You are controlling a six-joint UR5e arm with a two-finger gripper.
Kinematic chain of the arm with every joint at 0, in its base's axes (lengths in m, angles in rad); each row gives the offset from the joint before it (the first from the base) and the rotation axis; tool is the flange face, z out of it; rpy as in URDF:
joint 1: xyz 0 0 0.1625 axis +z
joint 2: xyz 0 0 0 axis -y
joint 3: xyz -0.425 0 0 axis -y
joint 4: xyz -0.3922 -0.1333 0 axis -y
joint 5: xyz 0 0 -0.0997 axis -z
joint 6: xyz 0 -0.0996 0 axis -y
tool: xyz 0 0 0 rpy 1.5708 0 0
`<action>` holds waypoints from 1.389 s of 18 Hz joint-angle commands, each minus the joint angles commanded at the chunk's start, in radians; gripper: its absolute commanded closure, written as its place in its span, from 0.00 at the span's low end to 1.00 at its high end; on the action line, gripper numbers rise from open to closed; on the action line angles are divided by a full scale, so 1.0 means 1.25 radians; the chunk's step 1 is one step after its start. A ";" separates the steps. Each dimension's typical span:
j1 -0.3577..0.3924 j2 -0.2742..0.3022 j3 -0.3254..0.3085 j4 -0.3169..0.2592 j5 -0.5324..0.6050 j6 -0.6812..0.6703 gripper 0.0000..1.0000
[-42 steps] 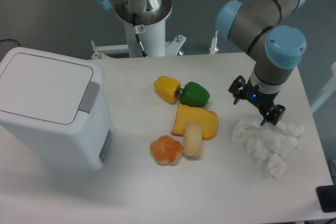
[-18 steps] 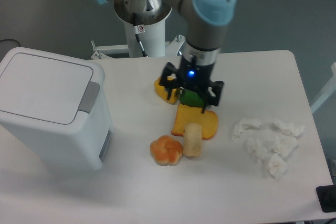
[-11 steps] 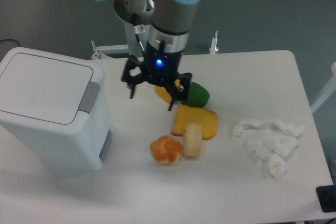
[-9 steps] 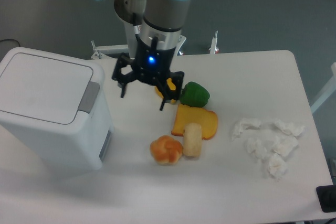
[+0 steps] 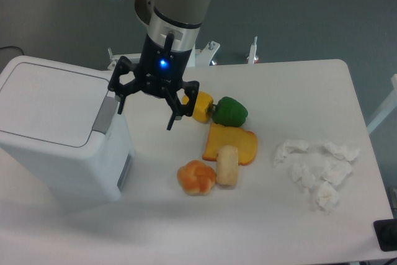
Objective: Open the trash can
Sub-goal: 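Lower the gripper onto the lid edge beside the grey handle strip, then press down on the lid edge with the gripper to release the lid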
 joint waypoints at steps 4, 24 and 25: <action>-0.013 -0.023 0.000 0.016 -0.001 -0.010 0.00; -0.034 -0.018 -0.012 0.000 0.002 -0.042 0.00; -0.034 -0.018 -0.012 0.000 0.002 -0.042 0.00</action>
